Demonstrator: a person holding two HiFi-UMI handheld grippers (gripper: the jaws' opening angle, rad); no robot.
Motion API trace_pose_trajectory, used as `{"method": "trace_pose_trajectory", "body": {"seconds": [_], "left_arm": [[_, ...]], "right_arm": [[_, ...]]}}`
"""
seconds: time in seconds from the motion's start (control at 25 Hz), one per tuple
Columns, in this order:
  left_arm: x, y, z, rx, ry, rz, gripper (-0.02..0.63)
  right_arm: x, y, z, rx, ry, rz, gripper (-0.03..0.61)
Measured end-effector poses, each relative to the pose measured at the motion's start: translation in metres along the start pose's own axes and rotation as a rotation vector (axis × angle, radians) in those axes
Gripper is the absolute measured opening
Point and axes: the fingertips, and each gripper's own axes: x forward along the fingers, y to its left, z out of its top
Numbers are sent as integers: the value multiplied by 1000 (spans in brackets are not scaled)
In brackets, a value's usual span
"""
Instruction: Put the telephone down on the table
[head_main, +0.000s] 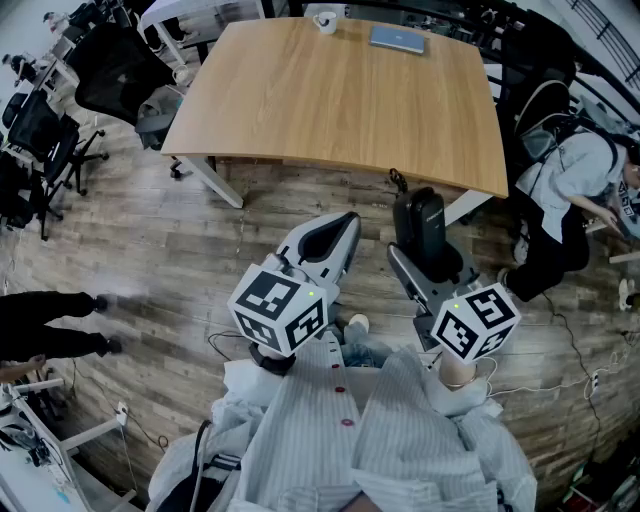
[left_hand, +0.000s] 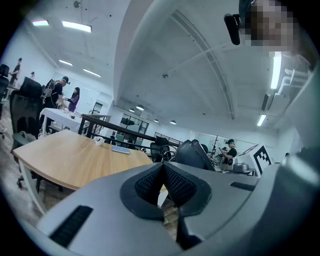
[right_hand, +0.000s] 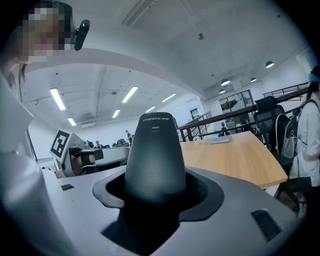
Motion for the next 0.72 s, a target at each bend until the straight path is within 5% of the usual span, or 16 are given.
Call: {"method": "trace_pose_trajectory", "body": {"seconds": [0.72], "left_arm": [[0,-33,-14,6,-7,39,8]], "right_arm": [[-36,-10,-9,19,-19,28,291]]}}
